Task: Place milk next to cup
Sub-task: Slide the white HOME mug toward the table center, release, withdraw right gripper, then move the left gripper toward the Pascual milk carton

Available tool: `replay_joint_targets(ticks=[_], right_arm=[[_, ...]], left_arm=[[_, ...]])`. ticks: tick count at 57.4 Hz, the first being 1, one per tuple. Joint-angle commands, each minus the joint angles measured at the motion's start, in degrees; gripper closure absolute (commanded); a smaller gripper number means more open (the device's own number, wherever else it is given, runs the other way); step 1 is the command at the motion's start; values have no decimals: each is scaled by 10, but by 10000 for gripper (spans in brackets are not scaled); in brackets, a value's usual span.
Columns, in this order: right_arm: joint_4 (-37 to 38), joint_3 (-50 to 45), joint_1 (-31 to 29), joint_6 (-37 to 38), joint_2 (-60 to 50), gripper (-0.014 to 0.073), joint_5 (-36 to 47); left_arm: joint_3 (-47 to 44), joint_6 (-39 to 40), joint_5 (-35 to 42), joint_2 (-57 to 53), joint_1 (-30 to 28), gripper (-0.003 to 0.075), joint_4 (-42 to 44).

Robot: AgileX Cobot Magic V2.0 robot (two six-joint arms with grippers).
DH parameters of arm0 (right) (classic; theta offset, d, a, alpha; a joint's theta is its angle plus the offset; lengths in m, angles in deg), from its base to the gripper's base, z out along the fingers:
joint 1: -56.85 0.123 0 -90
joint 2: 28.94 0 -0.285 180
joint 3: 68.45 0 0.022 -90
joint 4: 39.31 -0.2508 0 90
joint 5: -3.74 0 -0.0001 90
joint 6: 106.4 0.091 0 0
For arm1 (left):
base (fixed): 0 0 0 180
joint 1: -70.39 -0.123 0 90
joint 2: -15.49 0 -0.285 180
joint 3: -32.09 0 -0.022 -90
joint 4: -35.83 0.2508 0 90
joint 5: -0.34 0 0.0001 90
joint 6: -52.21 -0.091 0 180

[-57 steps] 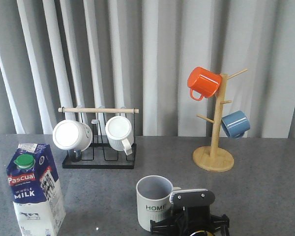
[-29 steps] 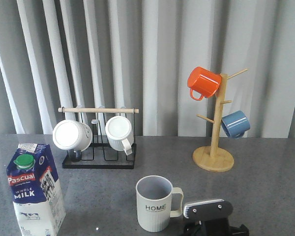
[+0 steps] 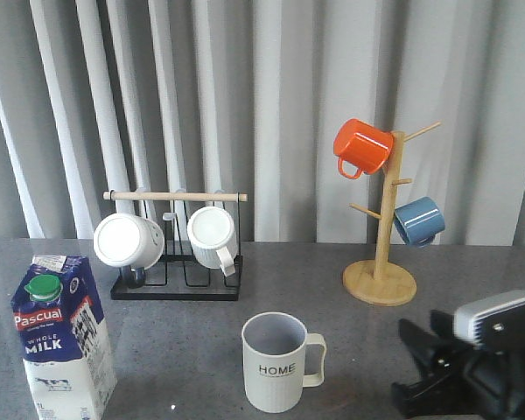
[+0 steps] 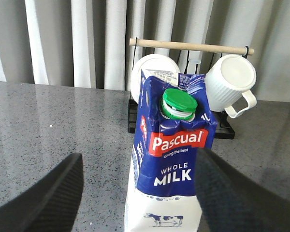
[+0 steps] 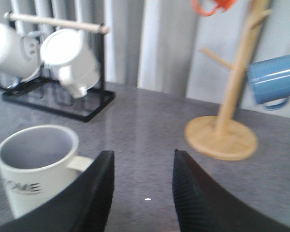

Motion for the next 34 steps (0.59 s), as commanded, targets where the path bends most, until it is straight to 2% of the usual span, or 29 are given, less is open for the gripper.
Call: replay_joint_targets(ticks=[1, 9, 17, 25, 34], right_arm=[[100, 13, -65, 98, -63, 320, -19], [187, 13, -135, 160, -141, 434, -62], [194, 13, -157, 170, -229, 612, -112], [195, 12, -153, 175, -293, 604, -141], [196, 11, -153, 167, -312, 604, -138]], left_arm=[[17, 5, 48, -3, 1, 239, -4], [17, 5, 48, -3, 1, 239, -4], [17, 5, 48, -3, 1, 239, -4], [17, 5, 48, -3, 1, 239, -4], [17, 5, 48, -3, 1, 239, -4]])
